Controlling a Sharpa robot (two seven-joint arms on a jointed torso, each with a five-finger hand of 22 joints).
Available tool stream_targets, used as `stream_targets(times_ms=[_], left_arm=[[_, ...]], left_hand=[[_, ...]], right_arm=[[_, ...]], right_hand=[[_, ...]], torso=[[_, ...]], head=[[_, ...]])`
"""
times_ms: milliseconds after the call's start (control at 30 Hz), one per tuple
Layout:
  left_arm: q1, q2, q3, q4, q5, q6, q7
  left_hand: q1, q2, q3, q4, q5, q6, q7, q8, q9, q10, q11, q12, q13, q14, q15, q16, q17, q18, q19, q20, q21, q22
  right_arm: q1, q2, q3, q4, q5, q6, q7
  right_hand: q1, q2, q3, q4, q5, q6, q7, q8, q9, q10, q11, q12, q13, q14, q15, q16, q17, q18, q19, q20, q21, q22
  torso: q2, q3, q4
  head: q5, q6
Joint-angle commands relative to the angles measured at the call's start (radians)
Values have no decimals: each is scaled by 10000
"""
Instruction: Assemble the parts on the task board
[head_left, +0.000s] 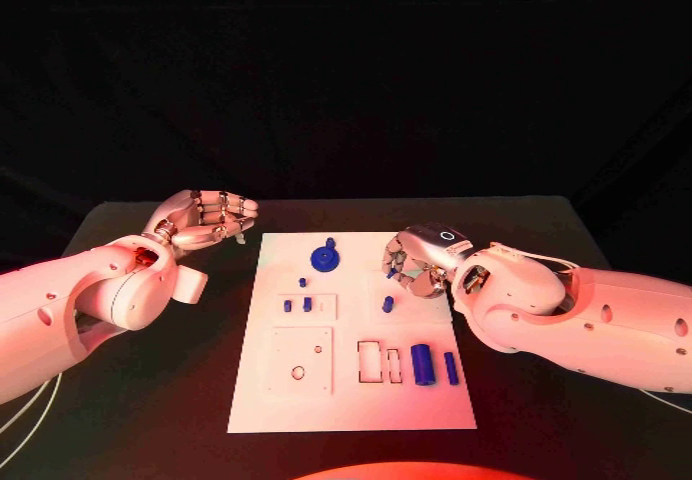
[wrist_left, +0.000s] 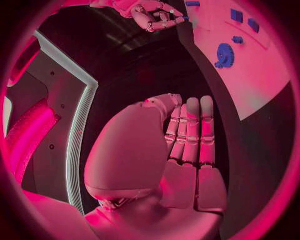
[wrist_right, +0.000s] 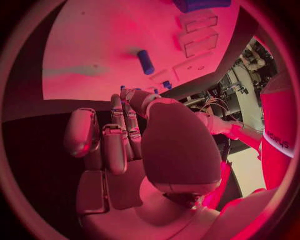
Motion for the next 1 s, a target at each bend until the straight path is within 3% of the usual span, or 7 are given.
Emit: stream_targets(times_ms=[33, 133, 233, 400, 500, 800, 1000], left_arm=[[10, 38, 8, 4, -25, 198, 162], [10, 34, 8, -2, -6, 203, 154], [10, 53, 7, -38, 18, 200, 153], [11, 111, 7, -56, 39, 214, 154], [12, 134, 6, -58, 45, 211, 141], [28, 155, 3, -89, 79, 153, 91], [44, 208, 1, -104, 86, 151, 81]], left_hand=[[-100, -35, 7, -49, -2, 72, 25, 46, -9, -56, -19, -49, -9, -42, 4, -36, -14, 152, -60, 13, -60, -13], [-123, -36, 15, -71, -1, 68, 32, 45, -22, -78, -11, -64, -30, -46, 12, -48, -23, 151, -69, 18, -63, -15], [-123, -36, 15, -71, -1, 68, 32, 45, -22, -78, -11, -64, -30, -46, 12, -48, -23, 151, -69, 18, -63, -15], [-123, -36, 15, -71, -1, 68, 32, 45, -22, -78, -11, -64, -30, -46, 12, -48, -23, 151, -69, 18, -63, -15], [-139, -35, 15, -77, -2, 69, 35, 47, -28, -84, -7, -68, -37, -47, 16, -53, -26, 149, -72, 22, -65, -16], [-187, -53, 11, -109, -5, 30, 44, 32, -55, -125, 6, -91, -70, -49, 27, -67, -36, 150, -82, 33, -76, -23], [-192, -54, 12, -112, -5, 26, 45, 31, -58, -130, 7, -93, -73, -48, 28, -68, -37, 150, -82, 34, -77, -24]], right_arm=[[-25, 102, 8, 254, 278, -517, 279], [-65, 253, 9, 431, 361, -509, 331], [-116, 508, 10, 575, 486, -410, 396], [-234, 960, 8, 643, 653, -276, 478], [-350, 1208, -2, 613, 740, -196, 510], [-854, 1724, -45, 409, 1055, 8, 727], [-1000, 1991, -102, 115, 1100, 73, 747]], right_hand=[[-87, -25, 17, -84, 7, 36, 1, 34, 13, 810, -750, -30, 12, 490, -62, 40, -25, -130, 75, 12, 8, 543], [-86, -22, 25, -91, 6, 34, 1, 32, 14, 811, -750, -36, 13, 489, -62, 37, -32, -129, 74, 10, 5, 544], [-88, -20, 32, -98, 3, 29, 3, 28, 14, 810, -748, -43, 12, 484, -63, 25, -56, -121, 59, 9, -36, 526], [-98, -10, 49, -115, -25, 20, 10, 19, 16, 808, -743, -64, 12, 481, -61, 17, -74, -117, 53, 8, -56, 521], [-100, -6, 55, -120, -32, 16, 11, 17, 17, 808, -742, -70, 13, 478, -61, 11, -87, -114, 47, 8, -72, 514], [-101, 7, 76, -140, -44, 4, 15, 7, 18, 807, -738, -89, 13, 474, -59, 1, -107, -102, 24, 7, -134, 489], [-101, 8, 80, -145, -44, 1, 16, 4, 18, 806, -737, -94, 13, 473, -59, -2, -112, -101, 23, 7, -137, 489]], torso=[[-10, -14, 2], [-9, -14, -10], [-23, -20, -7], [-50, -68, 48], [-75, -102, 67], [-97, -147, 76], [-87, -125, 54]], head=[[95, -20], [198, -35], [422, -72], [732, -160], [826, -194], [1115, -347], [1319, -469]])
